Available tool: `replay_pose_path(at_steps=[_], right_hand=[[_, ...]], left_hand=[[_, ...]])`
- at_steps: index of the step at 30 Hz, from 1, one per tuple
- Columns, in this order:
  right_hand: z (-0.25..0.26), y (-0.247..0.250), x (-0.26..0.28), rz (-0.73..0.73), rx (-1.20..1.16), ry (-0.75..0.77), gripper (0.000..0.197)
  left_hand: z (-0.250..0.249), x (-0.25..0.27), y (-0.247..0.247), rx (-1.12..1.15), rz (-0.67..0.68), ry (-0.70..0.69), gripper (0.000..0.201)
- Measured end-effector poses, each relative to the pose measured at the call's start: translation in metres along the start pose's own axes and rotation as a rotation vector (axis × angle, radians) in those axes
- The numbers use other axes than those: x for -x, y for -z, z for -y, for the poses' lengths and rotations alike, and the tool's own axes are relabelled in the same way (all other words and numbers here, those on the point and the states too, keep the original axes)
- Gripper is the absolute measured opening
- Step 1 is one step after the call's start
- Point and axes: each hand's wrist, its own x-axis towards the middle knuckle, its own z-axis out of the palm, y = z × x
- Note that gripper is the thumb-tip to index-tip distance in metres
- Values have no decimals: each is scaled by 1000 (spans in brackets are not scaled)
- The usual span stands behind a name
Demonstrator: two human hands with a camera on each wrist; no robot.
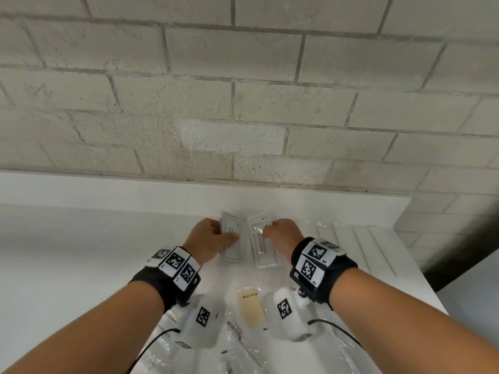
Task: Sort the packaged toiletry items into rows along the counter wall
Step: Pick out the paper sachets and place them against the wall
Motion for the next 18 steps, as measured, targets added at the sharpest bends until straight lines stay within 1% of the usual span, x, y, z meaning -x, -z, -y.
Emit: replay_pose_path(at_steps=[1,2,3,6,8,10,12,14,16,17,18], right_hand=[[2,-1,-4,1,51,-8,9],[4,-2,-9,-4,86,-16,5],[7,-4,-13,3,106,-33,5],[9,-7,-31,-2,104,-69,28],[10,-6,-39,-23,122,-54,35],[10,-4,-47,-78,172,-20,38],[9,-2,-56,-102,274,-7,34],[9,-4,-59,-55,418,-29,20],[4,-7,-63,-70,549,-63,34],[3,-7,-65,-90,610,-50,38],[2,-8,-67,-113,634,-20,37]], left_hand=[[1,-3,2,-72,-15,-13,28],[3,-6,3,-114,-45,-9,33],[3,-9,3,-128,-70,-9,38],[1,-22,3,-142,-94,2,42],[-2,-30,3,-198,-93,-5,38],[-4,-37,3,-341,-102,-19,32],[-4,-40,4,-499,-106,-16,35],[-2,-43,6,-584,-118,5,45],[-1,-44,6,-629,-127,7,48],[-1,-44,6,-639,-130,8,51],[-1,-44,5,-633,-131,11,56]])
